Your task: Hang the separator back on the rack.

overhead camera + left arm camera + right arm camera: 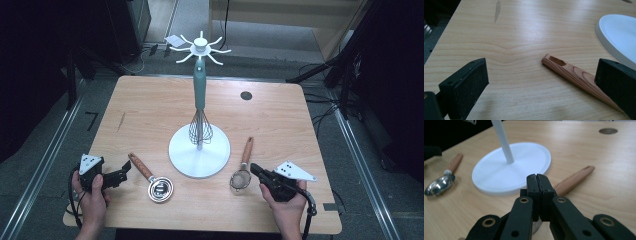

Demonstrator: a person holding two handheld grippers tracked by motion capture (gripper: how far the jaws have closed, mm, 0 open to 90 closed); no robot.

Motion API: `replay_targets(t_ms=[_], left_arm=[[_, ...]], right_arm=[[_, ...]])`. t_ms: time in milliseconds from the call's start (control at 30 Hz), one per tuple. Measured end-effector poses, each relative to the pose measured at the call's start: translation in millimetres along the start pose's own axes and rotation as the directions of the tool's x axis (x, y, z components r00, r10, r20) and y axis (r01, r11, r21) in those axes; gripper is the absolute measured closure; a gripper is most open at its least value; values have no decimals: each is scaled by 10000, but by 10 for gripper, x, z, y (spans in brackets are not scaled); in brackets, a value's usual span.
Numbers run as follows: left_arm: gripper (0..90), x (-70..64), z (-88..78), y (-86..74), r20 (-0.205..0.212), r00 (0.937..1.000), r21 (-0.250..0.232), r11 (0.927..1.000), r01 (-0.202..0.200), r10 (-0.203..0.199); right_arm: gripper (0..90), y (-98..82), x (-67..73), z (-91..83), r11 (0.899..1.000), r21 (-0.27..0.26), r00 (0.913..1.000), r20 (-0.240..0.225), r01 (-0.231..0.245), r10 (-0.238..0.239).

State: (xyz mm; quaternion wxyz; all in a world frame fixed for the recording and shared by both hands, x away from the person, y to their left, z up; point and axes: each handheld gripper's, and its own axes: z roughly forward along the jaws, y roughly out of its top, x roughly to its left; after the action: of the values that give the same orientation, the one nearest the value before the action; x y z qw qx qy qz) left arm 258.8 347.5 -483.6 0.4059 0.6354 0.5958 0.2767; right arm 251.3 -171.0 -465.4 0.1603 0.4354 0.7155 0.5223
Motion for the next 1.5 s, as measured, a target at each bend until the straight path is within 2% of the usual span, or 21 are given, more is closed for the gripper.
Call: replay_targets(t_ms=[167,433,600,867,1000,1100,1300,1500], left_arm=[[0,0,-1,0,-6,10000,5,10000,2,-2],[0,0,1,2,-12,10000,30,10000,-10,10],[0,2,2,2,0,10000,15,10000,2,-2],[0,3,2,2,5,10000,23,10000,18,-18],[0,4,2,2,4,10000,27,10000,14,-14],[0,2,4,3,5,10000,20,10000,18,-18],[0,1,6,3,1,10000,14,10000,27,-27],[0,2,5,3,3,10000,25,10000,15,-15]], right_arm=[[900,-86,11,-28,9994,226,9996,-112,-275,277],[900,-124,35,27,9982,555,9990,-370,-220,241],[899,-164,-21,45,9959,886,9997,-131,-205,217],[899,-232,-155,66,9881,1397,9978,249,-648,619],[898,-216,-171,48,9894,1249,9967,420,-741,693],[898,-176,-129,23,9920,1072,9972,393,-669,630],[895,-108,33,46,9959,840,9993,-134,-345,358],[895,-87,189,127,9958,909,9978,-640,-121,180]])
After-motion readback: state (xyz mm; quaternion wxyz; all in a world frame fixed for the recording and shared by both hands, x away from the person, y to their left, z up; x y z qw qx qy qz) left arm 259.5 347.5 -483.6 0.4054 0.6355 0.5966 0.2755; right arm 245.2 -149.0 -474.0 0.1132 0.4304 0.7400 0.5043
